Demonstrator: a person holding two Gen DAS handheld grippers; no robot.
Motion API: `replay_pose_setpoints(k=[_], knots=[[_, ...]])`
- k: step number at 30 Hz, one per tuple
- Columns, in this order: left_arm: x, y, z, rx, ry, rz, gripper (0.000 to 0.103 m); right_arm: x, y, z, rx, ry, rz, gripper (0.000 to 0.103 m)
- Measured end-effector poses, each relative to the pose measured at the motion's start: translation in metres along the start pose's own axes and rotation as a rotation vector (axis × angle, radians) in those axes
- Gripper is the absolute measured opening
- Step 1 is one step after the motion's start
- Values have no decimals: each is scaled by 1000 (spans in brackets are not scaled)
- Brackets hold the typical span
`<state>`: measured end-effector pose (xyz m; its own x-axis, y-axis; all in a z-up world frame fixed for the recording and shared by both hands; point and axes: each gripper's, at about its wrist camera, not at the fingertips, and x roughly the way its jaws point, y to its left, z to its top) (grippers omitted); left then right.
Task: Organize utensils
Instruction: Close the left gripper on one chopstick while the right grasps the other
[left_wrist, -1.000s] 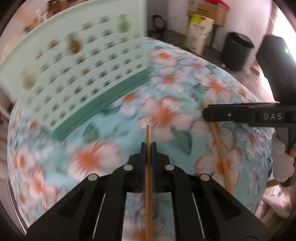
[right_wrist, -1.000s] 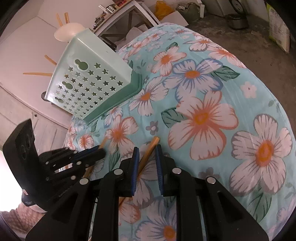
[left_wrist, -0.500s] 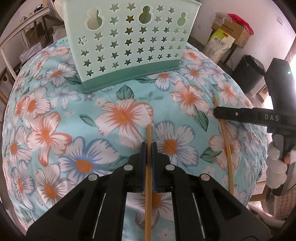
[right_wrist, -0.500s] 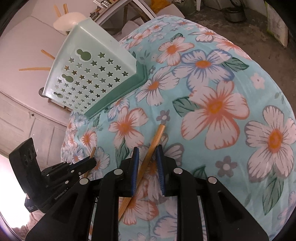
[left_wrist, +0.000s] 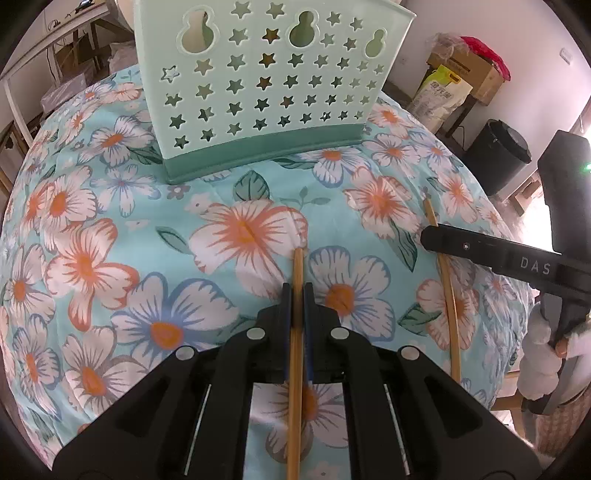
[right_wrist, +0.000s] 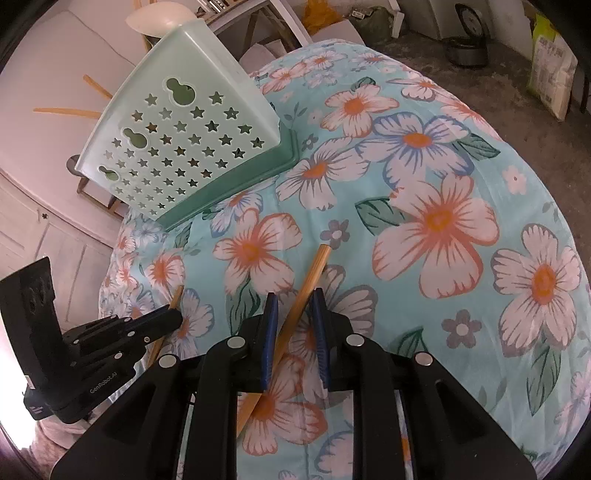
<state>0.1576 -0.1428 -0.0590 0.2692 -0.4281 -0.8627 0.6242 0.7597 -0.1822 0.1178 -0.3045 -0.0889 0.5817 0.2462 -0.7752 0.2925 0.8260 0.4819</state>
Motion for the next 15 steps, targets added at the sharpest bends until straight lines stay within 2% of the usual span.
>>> replay_pose_setpoints(k=[11, 15], knots=[[7, -16, 5, 52, -7, 92, 7, -2, -5, -2, 27, -10, 20, 15], [8, -17, 5, 56, -9, 103, 7, -5, -9, -4, 42, -10, 34, 15]])
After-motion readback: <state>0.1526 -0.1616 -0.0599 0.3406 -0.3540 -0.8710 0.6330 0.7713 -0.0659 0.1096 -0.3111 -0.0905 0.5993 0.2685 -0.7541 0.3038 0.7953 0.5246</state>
